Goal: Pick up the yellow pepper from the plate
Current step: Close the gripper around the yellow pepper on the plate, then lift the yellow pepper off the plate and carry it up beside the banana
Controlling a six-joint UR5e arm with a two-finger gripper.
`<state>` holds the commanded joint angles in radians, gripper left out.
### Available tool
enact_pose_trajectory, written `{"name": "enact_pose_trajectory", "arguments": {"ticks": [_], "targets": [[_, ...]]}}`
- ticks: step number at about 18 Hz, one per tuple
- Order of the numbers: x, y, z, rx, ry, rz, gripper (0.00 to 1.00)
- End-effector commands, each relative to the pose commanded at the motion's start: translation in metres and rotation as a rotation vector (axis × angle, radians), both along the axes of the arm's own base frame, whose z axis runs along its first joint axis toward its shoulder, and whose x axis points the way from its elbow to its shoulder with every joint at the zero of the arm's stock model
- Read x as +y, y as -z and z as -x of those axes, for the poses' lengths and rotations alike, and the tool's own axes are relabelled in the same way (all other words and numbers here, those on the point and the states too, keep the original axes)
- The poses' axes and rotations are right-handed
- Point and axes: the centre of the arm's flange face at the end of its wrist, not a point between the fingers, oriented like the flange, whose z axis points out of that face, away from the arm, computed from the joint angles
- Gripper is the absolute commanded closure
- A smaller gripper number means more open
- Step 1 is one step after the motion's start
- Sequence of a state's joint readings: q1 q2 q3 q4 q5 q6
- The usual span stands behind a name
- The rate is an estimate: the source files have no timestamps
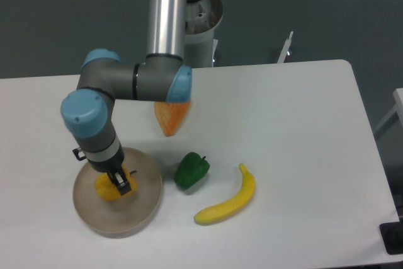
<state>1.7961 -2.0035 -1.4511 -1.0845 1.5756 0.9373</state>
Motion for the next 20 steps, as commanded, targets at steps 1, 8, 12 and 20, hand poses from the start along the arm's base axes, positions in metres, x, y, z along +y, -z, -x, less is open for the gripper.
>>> {"name": "enact_pose_trajectory", "arguments": {"ticks": [1, 8, 12, 20], "targets": [[-0.003, -0.010, 0.019, -0.011, -0.023, -0.017, 0.71], [-0.044, -0.047, 0.136, -0.024, -0.135, 0.046, 0.79], [-0.085, -0.048, 0.210, -0.043, -0.087, 0.129, 0.79], [-0.139, -0.051, 0.303, -0.051, 0.001, 0.165, 0.77]]}}
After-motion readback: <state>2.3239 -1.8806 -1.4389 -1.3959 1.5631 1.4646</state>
